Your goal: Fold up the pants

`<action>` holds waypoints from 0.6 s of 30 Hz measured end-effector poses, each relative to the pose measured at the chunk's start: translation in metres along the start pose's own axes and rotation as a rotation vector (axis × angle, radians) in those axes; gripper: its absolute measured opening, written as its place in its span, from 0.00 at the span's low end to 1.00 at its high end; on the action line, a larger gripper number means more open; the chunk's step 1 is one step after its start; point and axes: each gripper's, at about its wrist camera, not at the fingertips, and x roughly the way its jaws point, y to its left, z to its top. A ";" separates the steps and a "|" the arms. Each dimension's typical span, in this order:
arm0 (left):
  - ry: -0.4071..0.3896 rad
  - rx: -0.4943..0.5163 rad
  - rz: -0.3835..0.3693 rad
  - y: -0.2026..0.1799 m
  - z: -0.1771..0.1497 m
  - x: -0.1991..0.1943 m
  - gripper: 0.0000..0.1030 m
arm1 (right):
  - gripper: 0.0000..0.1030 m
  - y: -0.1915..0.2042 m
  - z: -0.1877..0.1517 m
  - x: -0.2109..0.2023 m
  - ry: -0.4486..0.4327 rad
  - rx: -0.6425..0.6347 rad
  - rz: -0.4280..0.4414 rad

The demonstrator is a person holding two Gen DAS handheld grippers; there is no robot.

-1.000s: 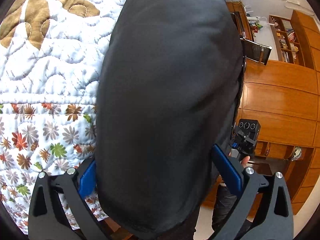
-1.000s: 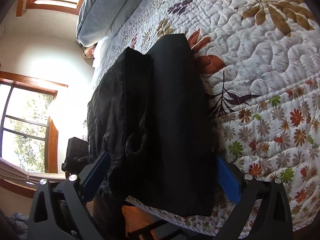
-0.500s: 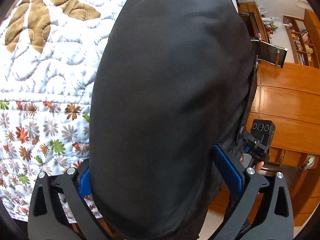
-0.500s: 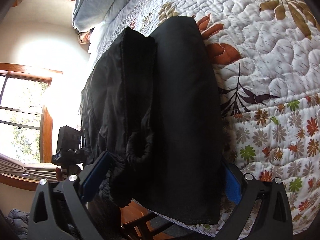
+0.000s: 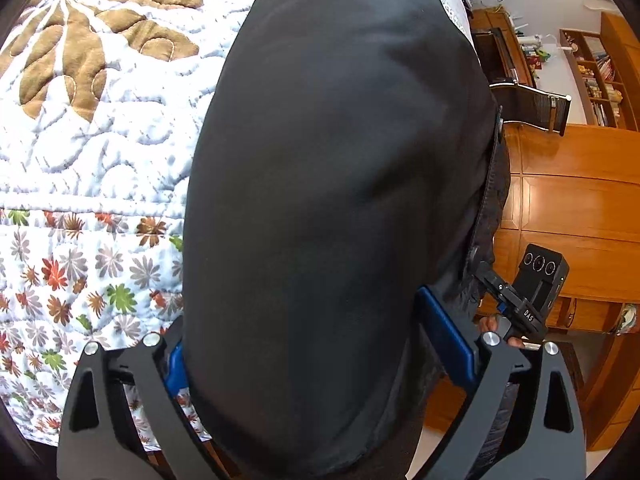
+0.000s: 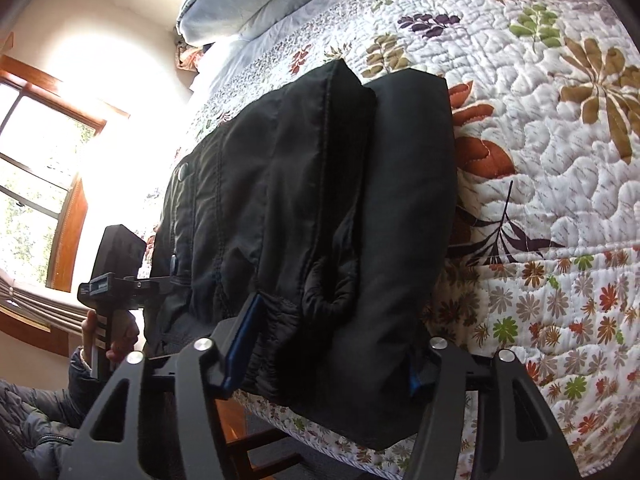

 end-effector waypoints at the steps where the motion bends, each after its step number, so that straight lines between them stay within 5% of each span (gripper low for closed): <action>1: -0.004 -0.003 0.003 0.000 0.001 -0.002 0.82 | 0.49 0.004 0.001 0.000 -0.003 -0.016 0.002; 7: -0.035 -0.012 -0.003 0.005 0.007 -0.011 0.70 | 0.44 0.018 0.011 0.003 -0.018 -0.055 0.015; 18: -0.105 -0.057 -0.005 0.023 0.034 -0.038 0.69 | 0.44 0.036 0.063 0.036 -0.014 -0.078 0.048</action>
